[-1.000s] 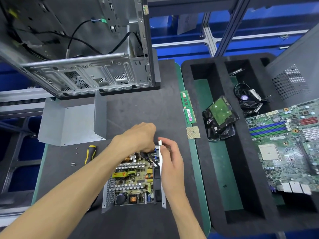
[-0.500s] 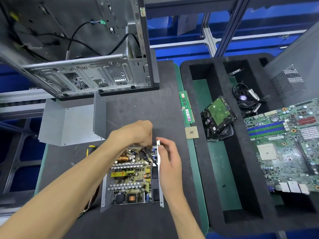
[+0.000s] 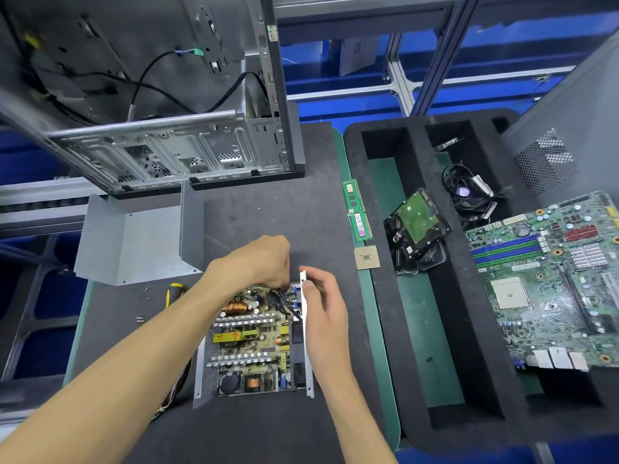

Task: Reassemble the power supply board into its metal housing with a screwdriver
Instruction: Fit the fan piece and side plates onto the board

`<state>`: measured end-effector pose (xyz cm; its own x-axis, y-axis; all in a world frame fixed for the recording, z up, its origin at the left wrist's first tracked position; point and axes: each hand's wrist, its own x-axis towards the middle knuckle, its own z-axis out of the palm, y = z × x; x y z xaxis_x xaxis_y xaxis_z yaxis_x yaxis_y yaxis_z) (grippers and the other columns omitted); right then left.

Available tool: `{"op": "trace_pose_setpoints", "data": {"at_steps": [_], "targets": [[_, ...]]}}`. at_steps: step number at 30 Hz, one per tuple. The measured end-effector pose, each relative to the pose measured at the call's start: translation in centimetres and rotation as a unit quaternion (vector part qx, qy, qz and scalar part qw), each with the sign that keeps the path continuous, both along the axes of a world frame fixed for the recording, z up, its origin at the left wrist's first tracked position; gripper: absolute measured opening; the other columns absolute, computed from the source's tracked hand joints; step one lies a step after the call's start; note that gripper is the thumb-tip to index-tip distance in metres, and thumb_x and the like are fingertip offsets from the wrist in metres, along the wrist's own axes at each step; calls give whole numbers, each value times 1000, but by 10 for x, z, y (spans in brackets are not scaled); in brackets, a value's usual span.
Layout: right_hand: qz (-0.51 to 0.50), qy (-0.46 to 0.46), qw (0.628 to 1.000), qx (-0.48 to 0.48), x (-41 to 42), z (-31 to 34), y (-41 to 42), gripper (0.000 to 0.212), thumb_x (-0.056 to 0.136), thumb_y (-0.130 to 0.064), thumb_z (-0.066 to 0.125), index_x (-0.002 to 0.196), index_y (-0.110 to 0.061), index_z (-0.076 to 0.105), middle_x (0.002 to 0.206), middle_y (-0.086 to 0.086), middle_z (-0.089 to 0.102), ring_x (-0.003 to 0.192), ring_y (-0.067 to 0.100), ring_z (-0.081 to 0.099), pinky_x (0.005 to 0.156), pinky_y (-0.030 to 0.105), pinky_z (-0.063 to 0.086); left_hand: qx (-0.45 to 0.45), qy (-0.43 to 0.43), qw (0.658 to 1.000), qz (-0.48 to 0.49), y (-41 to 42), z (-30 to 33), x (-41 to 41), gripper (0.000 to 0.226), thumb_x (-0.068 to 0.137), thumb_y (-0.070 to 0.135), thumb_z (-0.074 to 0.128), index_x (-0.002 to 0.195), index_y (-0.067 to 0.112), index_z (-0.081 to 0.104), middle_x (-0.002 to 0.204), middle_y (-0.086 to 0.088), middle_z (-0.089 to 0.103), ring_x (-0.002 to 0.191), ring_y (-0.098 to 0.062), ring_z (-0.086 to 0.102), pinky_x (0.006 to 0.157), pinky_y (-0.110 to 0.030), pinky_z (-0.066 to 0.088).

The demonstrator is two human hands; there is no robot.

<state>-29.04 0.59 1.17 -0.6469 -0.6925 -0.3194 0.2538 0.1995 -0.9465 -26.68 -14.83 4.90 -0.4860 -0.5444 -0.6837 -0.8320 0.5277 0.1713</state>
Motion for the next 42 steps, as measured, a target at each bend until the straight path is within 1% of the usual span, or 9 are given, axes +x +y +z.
{"op": "trace_pose_setpoints", "data": {"at_steps": [6, 9, 15, 20, 23, 26, 31, 35, 42], "targets": [[1, 1, 1000, -3, 0, 1, 0, 26, 106, -16, 53, 112, -39, 65, 107, -28, 66, 108, -6, 60, 83, 6, 44, 13, 7, 1000, -3, -2, 1, 1, 12, 86, 6, 66, 88, 8, 78, 90, -10, 74, 86, -27, 70, 73, -35, 58], [-1, -9, 1000, -3, 0, 0, 0, 26, 105, -17, 53, 112, -39, 65, 108, -27, 67, 108, -4, 61, 84, 8, 44, 20, 12, 1000, -9, -3, 3, 2, 7, 83, 13, 74, 87, 12, 80, 81, -5, 72, 78, -23, 67, 63, -28, 49], [-6, -8, 1000, -6, 0, 0, 0, 26, 105, -16, 53, 112, -38, 66, 107, -27, 67, 108, -4, 61, 84, 8, 44, 24, 6, 1000, -16, -5, 4, 0, 6, 83, 15, 75, 85, 13, 80, 66, 3, 64, 63, -15, 58, 48, -22, 40], [-6, -6, 1000, -5, 0, 1, 0, 27, 105, -17, 53, 110, -41, 65, 108, -26, 67, 108, -4, 61, 84, 8, 45, 31, -2, 999, -32, -4, 3, -4, 5, 83, 15, 75, 81, 14, 79, 64, 4, 63, 65, -17, 60, 51, -23, 43], [-4, -6, 1000, -6, 1, 1, 0, 28, 105, -17, 53, 110, -41, 65, 108, -26, 67, 108, -4, 61, 84, 8, 45, 7, -4, 999, -34, -3, 0, -3, 11, 83, 6, 66, 82, 8, 77, 77, -8, 71, 77, -27, 70, 64, -36, 57], [-3, -5, 1000, -7, 0, 0, 1, 27, 105, -17, 53, 111, -40, 65, 110, -25, 67, 109, -3, 61, 85, 8, 45, -8, 5, 1000, -30, -3, -5, -1, 16, 81, 3, 60, 81, 8, 75, 83, -11, 73, 80, -29, 70, 74, -40, 62], [-1, -9, 1000, -6, 0, -1, 1, 26, 105, -18, 54, 113, -40, 65, 112, -21, 68, 111, -1, 61, 86, 10, 45, 17, 11, 1000, -15, -6, -5, 3, 9, 83, 10, 69, 83, 11, 78, 83, -6, 74, 83, -24, 70, 75, -34, 59], [2, -7, 1000, -5, -1, -1, 1, 26, 105, -20, 54, 112, -42, 65, 112, -23, 67, 111, -1, 61, 87, 10, 46, 29, 17, 999, -15, -6, -2, 3, 9, 82, 12, 70, 81, 13, 79, 83, -4, 75, 83, -23, 70, 70, -30, 56], [-2, -4, 1000, -14, 0, 0, 1, 25, 104, -22, 53, 111, -43, 65, 111, -24, 67, 111, -2, 61, 86, 9, 45, -2, 30, 999, -29, -2, -6, 1, 12, 83, 6, 66, 78, 10, 75, 81, -7, 73, 80, -27, 70, 72, -36, 60]]}}
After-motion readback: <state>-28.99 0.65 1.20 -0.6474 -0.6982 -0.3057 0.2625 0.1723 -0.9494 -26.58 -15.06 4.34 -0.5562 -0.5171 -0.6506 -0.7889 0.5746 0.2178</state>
